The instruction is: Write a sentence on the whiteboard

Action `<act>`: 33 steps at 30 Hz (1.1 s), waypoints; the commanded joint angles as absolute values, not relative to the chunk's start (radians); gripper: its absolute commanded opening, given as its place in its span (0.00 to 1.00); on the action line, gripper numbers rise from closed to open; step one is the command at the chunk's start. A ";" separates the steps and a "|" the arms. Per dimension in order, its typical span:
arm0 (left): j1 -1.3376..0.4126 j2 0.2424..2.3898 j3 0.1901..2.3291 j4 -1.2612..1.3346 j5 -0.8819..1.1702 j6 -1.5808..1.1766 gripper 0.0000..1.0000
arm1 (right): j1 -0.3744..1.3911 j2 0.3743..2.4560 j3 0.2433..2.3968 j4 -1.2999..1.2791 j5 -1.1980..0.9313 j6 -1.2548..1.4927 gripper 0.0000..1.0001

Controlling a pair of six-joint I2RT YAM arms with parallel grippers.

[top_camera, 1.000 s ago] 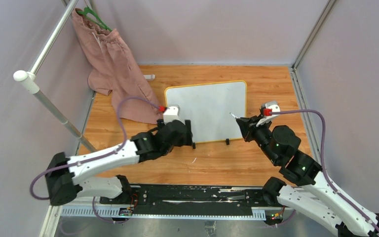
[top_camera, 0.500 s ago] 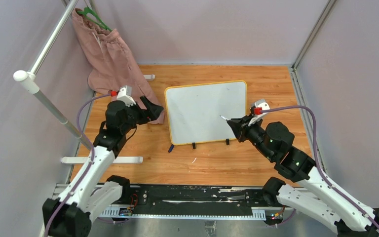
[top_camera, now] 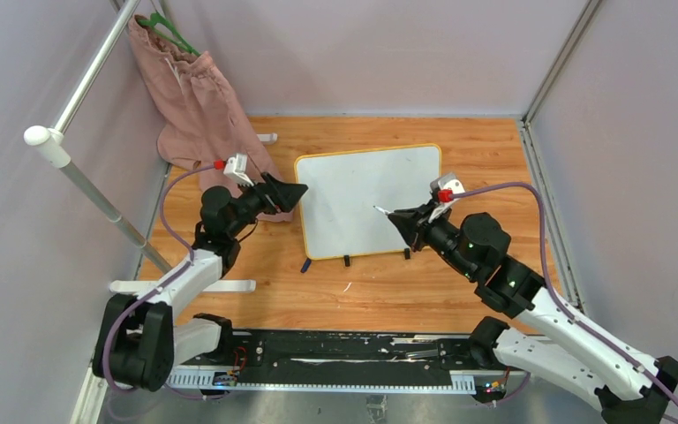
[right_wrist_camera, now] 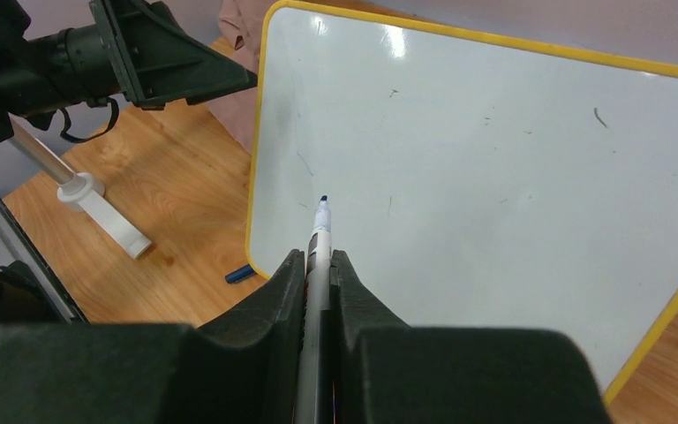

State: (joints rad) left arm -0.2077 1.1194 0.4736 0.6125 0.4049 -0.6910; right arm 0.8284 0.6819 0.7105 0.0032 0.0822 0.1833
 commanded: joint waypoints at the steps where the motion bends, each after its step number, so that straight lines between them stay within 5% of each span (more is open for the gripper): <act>1: -0.193 1.205 0.450 0.857 0.521 -0.716 1.00 | 0.819 0.725 0.752 0.051 0.047 0.187 0.00; 16: -0.193 1.492 0.243 1.528 0.545 -0.974 0.76 | 0.859 1.008 0.864 0.157 0.043 0.342 0.00; 33: -0.201 1.575 0.214 1.549 0.558 -0.905 0.50 | 0.974 1.212 0.936 0.295 0.232 0.217 0.00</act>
State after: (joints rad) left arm -0.1986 1.5608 0.2157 1.4895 0.5430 -0.9413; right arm 0.9527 1.1854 0.8879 0.2214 0.1593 0.2554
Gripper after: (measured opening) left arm 0.524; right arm 0.153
